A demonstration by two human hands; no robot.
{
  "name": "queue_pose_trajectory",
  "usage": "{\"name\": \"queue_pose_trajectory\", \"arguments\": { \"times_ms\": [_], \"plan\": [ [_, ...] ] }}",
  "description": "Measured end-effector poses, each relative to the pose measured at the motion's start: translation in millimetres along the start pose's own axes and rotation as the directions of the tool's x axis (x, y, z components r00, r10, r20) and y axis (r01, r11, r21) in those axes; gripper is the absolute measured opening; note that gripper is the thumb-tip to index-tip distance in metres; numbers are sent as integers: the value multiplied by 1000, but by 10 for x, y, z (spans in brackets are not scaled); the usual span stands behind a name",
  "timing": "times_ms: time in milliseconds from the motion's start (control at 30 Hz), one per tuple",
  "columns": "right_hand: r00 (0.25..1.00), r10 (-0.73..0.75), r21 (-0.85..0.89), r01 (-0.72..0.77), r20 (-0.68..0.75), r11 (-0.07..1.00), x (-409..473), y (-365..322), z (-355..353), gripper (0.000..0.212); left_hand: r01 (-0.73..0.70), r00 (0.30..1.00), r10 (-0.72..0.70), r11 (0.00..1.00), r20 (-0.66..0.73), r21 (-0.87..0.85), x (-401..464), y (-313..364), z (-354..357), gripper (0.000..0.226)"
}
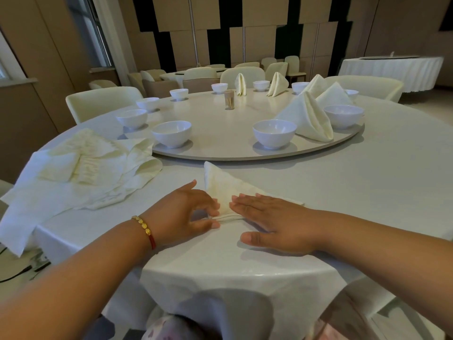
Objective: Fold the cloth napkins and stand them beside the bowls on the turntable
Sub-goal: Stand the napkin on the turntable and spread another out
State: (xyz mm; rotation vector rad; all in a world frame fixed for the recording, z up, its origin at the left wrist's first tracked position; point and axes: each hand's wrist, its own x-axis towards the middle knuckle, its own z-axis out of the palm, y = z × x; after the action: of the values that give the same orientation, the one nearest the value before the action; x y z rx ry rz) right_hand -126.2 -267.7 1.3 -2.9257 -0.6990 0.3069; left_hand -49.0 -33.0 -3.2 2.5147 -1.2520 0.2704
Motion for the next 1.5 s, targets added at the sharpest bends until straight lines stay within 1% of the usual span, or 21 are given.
{"name": "queue_pose_trajectory", "arguments": {
  "times_ms": [133, 167, 233, 300, 333, 400, 467, 533, 600, 633, 667, 733, 767, 867, 900, 1000, 1100, 1200, 1267, 1400, 1500],
  "plan": [
    [996, 43, 55, -39, -80, 998, 30, -29, -9, 65, -114, 993, 121, 957, -11, 268, -1, 80, 0, 45],
    [991, 68, 59, -62, -114, 996, 50, -54, -16, 62, -106, 993, 114, 952, -9, 288, 26, 86, -9, 48],
    [972, 135, 61, -125, -191, 990, 108, -120, -50, 52, 3, 999, -14, 979, 52, 206, 97, 97, -56, 56],
    [945, 172, -2, -180, -279, 984, 189, -202, -102, 44, 106, 987, -120, 986, 105, 129, 199, 37, -126, 38],
    [928, 173, -52, -201, -329, 978, 234, -239, -117, 43, 126, 985, -137, 987, 109, 102, 260, 34, -181, 26],
    [895, 188, -86, -242, -404, 967, 329, -282, -141, 36, 133, 985, -136, 991, 107, 35, 386, 26, -276, 15],
    [867, 214, -36, -257, -450, 966, 408, -268, -171, 20, 183, 976, -179, 983, 124, -21, 503, 16, -336, 18],
    [851, 241, 48, -247, -466, 968, 453, -201, -240, 10, 251, 967, -240, 955, 87, -160, 597, -51, -356, 27],
    [818, 286, 167, -232, -499, 958, 443, -107, -351, 16, 306, 951, -305, 897, 53, -319, 682, -154, -367, 43],
    [787, 316, 229, -227, -530, 947, 426, -58, -418, 21, 339, 939, -340, 878, 59, -339, 718, -219, -360, 48],
    [749, 353, 285, -225, -561, 932, 400, -12, -489, 28, 380, 923, -378, 862, 76, -334, 749, -293, -345, 43],
    [665, 439, 405, -218, -604, 888, 376, 85, -636, 39, 460, 887, -450, 836, 105, -301, 813, -427, -313, 26],
    [625, 479, 461, -207, -617, 863, 384, 139, -705, 41, 483, 875, -470, 829, 115, -283, 849, -488, -292, 25],
    [524, 560, 562, -177, -642, 808, 459, 295, -869, 45, 555, 829, -533, 820, 170, -140, 929, -579, -208, 50],
    [505, 580, 583, -176, -638, 794, 498, 345, -900, 45, 557, 822, -539, 829, 185, -57, 951, -588, -167, 51],
    [496, 623, 627, -185, -605, 757, 646, 454, -961, 46, 468, 850, -494, 868, 183, 167, 978, -616, -53, 48],
    [498, 641, 643, -199, -584, 740, 874, 516, -1015, 45, 474, 850, -502, 861, 159, 185, 1014, -700, 25, 53],
    [499, 650, 649, -208, -573, 732, 1134, 563, -1061, 41, 459, 855, -494, 862, 155, 217, 1057, -762, 108, 64],
    [496, 662, 653, -225, -563, 723, 1299, 592, -1080, 39, 451, 864, -480, 871, 153, 193, 1078, -752, 148, 72],
    [491, 673, 601, -324, -554, 731, 1556, 630, -1109, 27, 395, 901, -420, 897, 105, 198, 1127, -658, 210, 99],
    [487, 696, 582, -390, -527, 714, 1714, 704, -1125, 29, 341, 930, -364, 906, 52, 252, 1185, -555, 240, 101]
  ]
}}
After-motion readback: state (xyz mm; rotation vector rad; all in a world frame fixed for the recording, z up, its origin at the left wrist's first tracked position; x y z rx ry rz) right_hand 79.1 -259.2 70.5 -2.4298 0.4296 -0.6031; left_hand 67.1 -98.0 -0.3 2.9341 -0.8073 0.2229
